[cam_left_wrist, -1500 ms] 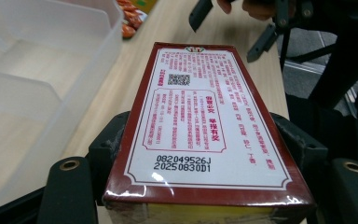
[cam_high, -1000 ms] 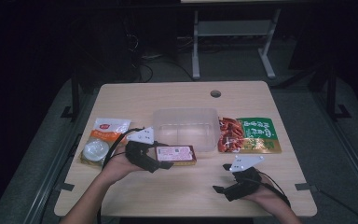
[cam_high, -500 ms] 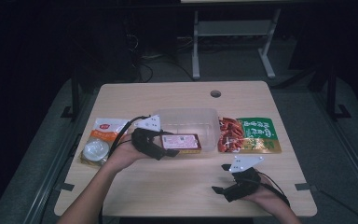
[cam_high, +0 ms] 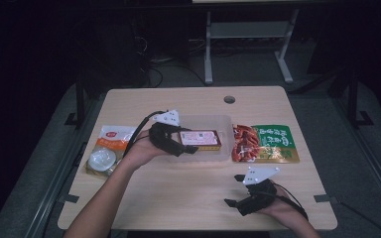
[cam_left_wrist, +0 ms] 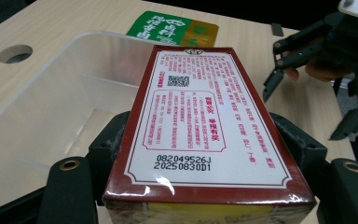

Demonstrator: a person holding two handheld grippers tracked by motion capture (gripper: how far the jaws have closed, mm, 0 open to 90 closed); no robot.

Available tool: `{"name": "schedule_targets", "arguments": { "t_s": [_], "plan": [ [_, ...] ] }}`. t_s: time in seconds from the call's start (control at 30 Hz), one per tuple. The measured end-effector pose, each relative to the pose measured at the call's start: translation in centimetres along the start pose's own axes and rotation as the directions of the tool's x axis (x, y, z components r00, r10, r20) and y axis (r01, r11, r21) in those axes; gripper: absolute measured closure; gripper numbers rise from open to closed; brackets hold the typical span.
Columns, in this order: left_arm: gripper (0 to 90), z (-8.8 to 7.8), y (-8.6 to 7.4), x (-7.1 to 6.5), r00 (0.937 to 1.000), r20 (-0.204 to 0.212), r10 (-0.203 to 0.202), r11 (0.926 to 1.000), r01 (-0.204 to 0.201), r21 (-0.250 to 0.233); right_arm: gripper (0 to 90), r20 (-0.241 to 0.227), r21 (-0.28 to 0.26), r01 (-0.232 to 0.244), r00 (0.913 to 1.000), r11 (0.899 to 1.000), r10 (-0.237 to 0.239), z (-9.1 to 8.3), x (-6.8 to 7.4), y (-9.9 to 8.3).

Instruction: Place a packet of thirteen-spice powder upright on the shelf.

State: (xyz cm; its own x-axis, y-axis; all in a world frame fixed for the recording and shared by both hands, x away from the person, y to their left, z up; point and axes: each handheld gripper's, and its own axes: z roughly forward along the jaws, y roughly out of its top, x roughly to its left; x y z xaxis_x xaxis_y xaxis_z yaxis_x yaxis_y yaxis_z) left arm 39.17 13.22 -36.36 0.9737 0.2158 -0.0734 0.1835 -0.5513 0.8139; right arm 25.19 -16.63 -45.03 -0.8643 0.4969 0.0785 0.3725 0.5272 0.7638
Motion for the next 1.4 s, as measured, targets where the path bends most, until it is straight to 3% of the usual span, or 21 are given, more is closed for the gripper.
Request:
{"name": "schedule_targets", "arguments": {
  "t_s": [0.27,0.7,1.03,1.4],
  "plan": [
    [31.1,1.3,0.9,1.4,1.0000,0.002,-0.008,0.9999,0.008,0.012,13.7,-0.014,-0.004,-0.001,0.9999,1.000,0.001,0.0,0.2,0.0],
    [31.1,3.1,2.7,3.9,1.0000,-0.008,0.004,0.9972,-0.004,0.074,13.7,-0.012,-0.011,0.012,0.9999,1.000,-0.012,-0.1,-0.2,-0.1],
    [31.0,4.7,3.7,4.4,0.9997,-0.011,0.023,0.9921,-0.021,0.124,13.7,-0.014,-0.006,0.004,0.9999,1.000,-0.004,-0.2,-0.3,-0.1],
    [30.9,6.2,3.2,4.7,1.0000,0.002,0.009,0.9888,-0.009,0.149,13.7,-0.012,-0.010,0.001,0.9999,1.000,-0.002,-0.4,-0.4,-0.2]
  ]
}}
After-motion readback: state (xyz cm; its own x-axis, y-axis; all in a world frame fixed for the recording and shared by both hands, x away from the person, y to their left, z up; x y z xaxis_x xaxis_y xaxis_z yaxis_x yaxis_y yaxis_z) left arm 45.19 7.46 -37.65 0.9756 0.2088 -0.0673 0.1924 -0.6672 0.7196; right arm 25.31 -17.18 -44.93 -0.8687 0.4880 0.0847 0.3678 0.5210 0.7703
